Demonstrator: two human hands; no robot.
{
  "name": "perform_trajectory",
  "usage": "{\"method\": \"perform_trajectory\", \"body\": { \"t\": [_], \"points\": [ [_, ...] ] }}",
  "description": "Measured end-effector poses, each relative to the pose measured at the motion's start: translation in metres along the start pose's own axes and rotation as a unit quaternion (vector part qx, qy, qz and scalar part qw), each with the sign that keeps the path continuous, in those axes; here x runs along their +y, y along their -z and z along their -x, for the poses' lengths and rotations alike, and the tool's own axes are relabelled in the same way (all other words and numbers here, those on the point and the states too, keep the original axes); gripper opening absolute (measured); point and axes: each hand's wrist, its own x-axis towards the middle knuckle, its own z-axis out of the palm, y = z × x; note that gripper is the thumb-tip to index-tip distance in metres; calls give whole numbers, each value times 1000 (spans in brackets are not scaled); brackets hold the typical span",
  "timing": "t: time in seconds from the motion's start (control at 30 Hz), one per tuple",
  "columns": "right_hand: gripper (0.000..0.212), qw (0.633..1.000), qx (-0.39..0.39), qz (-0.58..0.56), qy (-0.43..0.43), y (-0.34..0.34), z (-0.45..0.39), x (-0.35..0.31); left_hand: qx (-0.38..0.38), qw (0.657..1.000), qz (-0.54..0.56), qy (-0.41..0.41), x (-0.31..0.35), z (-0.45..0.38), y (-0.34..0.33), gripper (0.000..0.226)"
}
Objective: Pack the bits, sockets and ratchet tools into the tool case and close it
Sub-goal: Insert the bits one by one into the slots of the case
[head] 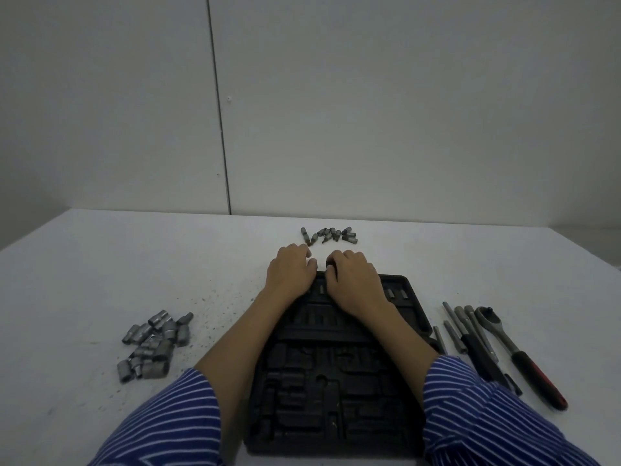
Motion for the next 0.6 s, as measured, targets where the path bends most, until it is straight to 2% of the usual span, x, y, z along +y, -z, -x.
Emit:
{"method": "perform_trajectory", "body": {
  "t": [0.47, 0.6],
  "points": [
    [26, 999, 18, -44, 18, -10, 0, 8, -6, 1000, -3, 9, -4, -40, -7, 31],
    [27, 999, 15, -44, 17, -11, -1, 8, -4, 1000, -30, 1, -4, -49, -11, 42]
  ]
}}
